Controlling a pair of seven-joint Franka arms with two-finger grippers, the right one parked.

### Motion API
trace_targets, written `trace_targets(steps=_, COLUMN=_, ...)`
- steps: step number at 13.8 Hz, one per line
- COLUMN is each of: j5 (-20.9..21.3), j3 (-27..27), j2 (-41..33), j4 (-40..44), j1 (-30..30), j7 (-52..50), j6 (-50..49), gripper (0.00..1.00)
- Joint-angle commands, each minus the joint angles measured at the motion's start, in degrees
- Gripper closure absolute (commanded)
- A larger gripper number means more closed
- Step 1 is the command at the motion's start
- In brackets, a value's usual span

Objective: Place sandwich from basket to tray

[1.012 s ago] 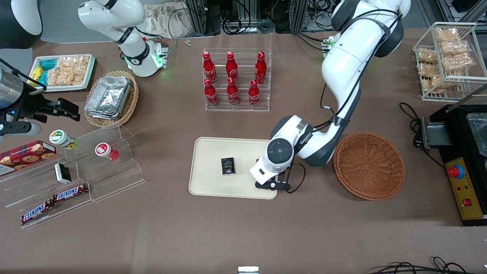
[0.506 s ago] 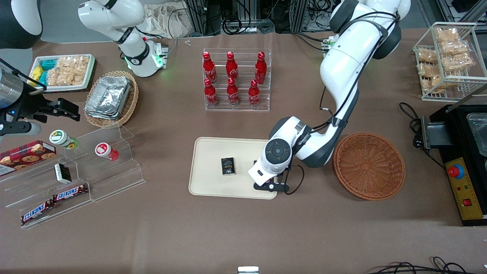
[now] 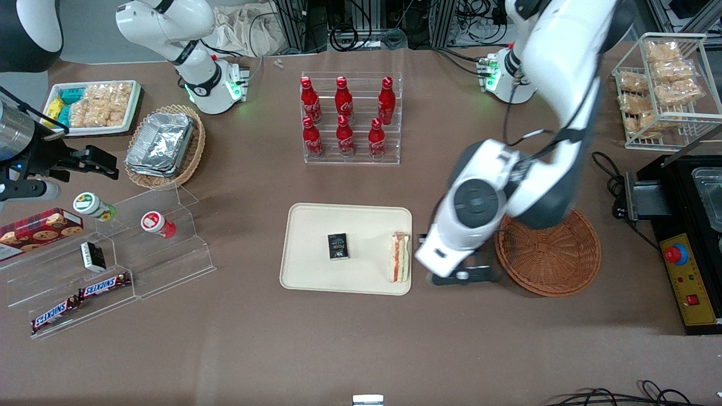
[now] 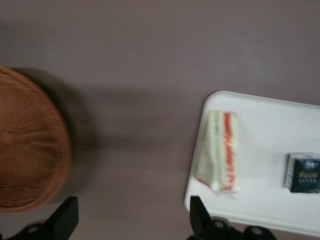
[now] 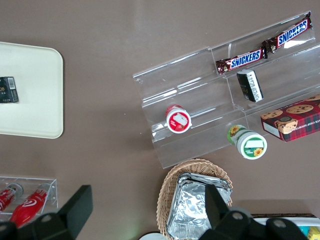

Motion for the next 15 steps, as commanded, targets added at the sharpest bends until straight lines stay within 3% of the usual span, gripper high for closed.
trace_targets(steps=1, j5=-0.4, j3=-0.7, j2=-15.8, j4=-16.0, j1=6.3, j7=-0.4, j6=0.7, gripper=0.00)
trace_targets(steps=4, j5=-0.8, j3=-0.7, j2=-27.2, j4=-26.1, j1=12.0, j7=1.3, j6=0.2, gripper=0.00)
trace_targets(steps=6, j5=-4.6, j3=-0.6, j2=-31.1, j4=-27.7, j1=17.2, j7=8.8, j6=-1.4, gripper=0.00)
trace_targets(steps=8, j5=-7.5, j3=-0.5, j2=-31.1, j4=-26.1, j1=22.4, j7=20.7, j6=-3.7, gripper=0.00)
trace_targets(steps=10, j5=-6.6, j3=-0.4, j2=-28.5, j4=-22.9, j1=26.4, j7=31.7, j6=-4.2, gripper=0.00)
trace_targets(steps=15, j5=-6.2, j3=-0.4, j2=-22.2, j4=-14.4, j1=29.4, j7=34.3, j6=-8.1, gripper=0.00)
